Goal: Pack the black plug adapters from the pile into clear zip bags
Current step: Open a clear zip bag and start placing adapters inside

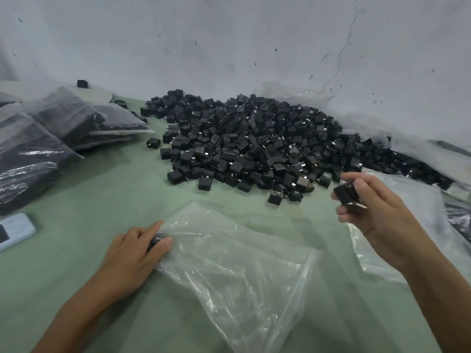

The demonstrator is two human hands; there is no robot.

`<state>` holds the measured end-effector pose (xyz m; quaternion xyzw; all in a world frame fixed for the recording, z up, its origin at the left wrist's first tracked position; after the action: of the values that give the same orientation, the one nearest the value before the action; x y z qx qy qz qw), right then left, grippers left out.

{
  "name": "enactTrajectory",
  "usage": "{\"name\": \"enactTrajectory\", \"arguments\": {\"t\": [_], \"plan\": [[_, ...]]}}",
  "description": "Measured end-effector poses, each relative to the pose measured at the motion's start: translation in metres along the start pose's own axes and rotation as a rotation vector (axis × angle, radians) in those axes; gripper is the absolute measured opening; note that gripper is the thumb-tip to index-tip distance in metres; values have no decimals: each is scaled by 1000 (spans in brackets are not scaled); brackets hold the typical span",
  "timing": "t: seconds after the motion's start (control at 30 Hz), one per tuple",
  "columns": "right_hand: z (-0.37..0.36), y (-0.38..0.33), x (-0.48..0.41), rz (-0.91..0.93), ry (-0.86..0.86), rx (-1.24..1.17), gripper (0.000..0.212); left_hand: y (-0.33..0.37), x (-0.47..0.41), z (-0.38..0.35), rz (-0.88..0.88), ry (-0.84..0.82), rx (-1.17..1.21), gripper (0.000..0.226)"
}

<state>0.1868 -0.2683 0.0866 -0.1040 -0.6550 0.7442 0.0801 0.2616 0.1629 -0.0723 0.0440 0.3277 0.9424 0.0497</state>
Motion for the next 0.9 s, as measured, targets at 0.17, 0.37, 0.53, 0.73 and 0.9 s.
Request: {"name": "enactTrajectory", "arguments": {"t": [0.17,0.37,0.53,0.73,0.9], "plan": [[-14,73,135,-405,-293,-119,38,1,-2,-2,-9,-4,-1,54],[-124,104,145,-603,-437,-374,35,6,1,-3,-19,-26,25,69],[-164,101,92,-544,-425,-473,31,4,1,-5,-15,-40,25,70],[-207,110,55,-520,-397,-423,31,8,4,-4,-19,-41,41,68],[-247,96,42,-453,-562,-216,14,13,8,-2,-11,-54,66,67]]}}
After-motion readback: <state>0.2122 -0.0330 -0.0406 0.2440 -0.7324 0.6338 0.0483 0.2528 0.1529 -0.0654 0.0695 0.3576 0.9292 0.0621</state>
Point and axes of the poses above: each hand's wrist, its own x-axis away from the middle knuckle, its own z-axis out of the back of the hand, y = z × x, the point moved 10 cm from there along -x, towards the middle knuckle, and after that the axes turned 9 degrees about x, right-handed, at the moved point
